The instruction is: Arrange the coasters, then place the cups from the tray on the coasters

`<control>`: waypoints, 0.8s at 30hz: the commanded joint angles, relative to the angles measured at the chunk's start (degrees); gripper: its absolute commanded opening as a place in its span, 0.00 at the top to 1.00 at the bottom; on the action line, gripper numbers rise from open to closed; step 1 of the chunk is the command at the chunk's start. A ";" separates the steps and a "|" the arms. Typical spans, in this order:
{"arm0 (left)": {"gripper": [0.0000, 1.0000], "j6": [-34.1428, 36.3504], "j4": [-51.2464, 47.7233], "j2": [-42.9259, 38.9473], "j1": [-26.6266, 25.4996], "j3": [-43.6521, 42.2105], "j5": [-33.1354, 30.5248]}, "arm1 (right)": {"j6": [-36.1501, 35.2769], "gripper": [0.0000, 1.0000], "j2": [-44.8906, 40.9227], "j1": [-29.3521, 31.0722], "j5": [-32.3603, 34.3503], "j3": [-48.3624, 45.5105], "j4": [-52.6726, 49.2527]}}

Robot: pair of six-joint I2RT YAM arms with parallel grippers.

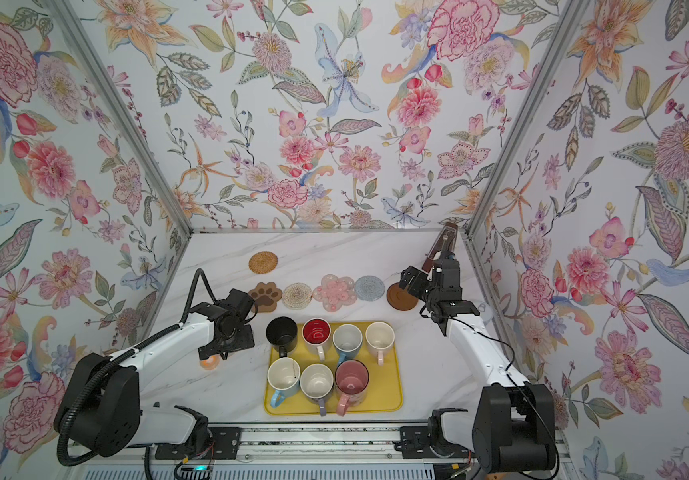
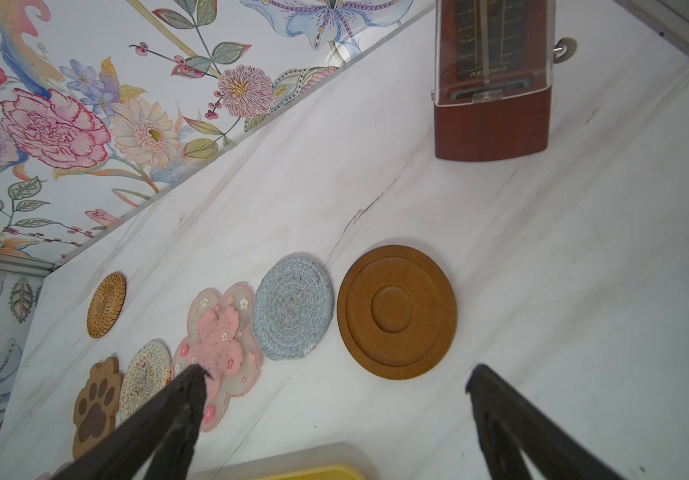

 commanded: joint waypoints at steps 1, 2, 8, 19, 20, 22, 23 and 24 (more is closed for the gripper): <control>0.01 -1.68 -0.24 0.76 -0.30 -0.99 -2.78 | -0.04 0.01 -0.24 0.43 0.24 0.89 0.28; 0.01 -1.49 0.13 1.16 -0.18 -0.86 -3.11 | -0.12 0.01 -0.46 0.43 0.40 0.86 0.29; 0.02 -0.38 2.88 3.72 -0.27 -0.79 -2.34 | -0.16 0.01 -1.03 0.42 0.64 0.58 -0.26; 0.02 2.01 5.25 5.95 2.07 -1.69 -1.39 | -0.41 0.01 -1.38 0.30 0.90 0.61 -0.62; 0.02 2.33 5.47 5.87 2.58 -1.78 -1.38 | -0.44 0.01 -1.39 0.33 0.97 0.69 -0.57; 0.02 2.90 5.92 5.90 3.16 -1.63 -1.35 | -0.49 0.01 -1.34 0.27 0.95 0.53 -0.61; 0.02 3.20 6.06 5.95 3.24 -1.53 -1.33 | -0.49 0.01 -1.35 0.34 0.95 0.61 -0.68; 0.02 3.41 6.29 6.03 3.34 -1.36 -1.38 | -0.44 0.01 -1.39 0.32 1.04 0.58 -0.76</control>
